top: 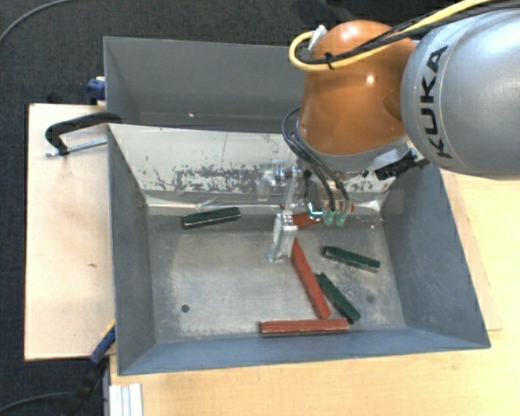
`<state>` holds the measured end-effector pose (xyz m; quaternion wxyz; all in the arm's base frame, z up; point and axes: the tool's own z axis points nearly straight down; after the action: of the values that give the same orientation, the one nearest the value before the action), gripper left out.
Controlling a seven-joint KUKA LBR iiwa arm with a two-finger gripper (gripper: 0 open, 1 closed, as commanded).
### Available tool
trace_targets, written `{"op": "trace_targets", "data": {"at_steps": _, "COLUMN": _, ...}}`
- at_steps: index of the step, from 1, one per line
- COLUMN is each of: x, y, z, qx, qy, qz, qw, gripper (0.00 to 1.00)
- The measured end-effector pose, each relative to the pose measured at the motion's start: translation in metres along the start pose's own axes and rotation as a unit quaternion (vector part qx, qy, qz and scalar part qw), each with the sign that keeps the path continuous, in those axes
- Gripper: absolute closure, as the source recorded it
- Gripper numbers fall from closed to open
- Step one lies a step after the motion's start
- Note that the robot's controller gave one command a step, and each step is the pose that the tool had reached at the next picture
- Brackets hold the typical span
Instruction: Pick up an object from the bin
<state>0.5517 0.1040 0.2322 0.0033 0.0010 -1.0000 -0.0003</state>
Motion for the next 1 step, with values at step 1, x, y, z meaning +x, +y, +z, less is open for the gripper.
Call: {"op": "trace_targets", "data": {"at_steps": 1, "x": 0.0143, "y": -0.1546, "z": 0.0126, "qx": 0.002, "qy": -0.0032, "qz": -0.047, "qw": 0.9989, "gripper": 0.0}}
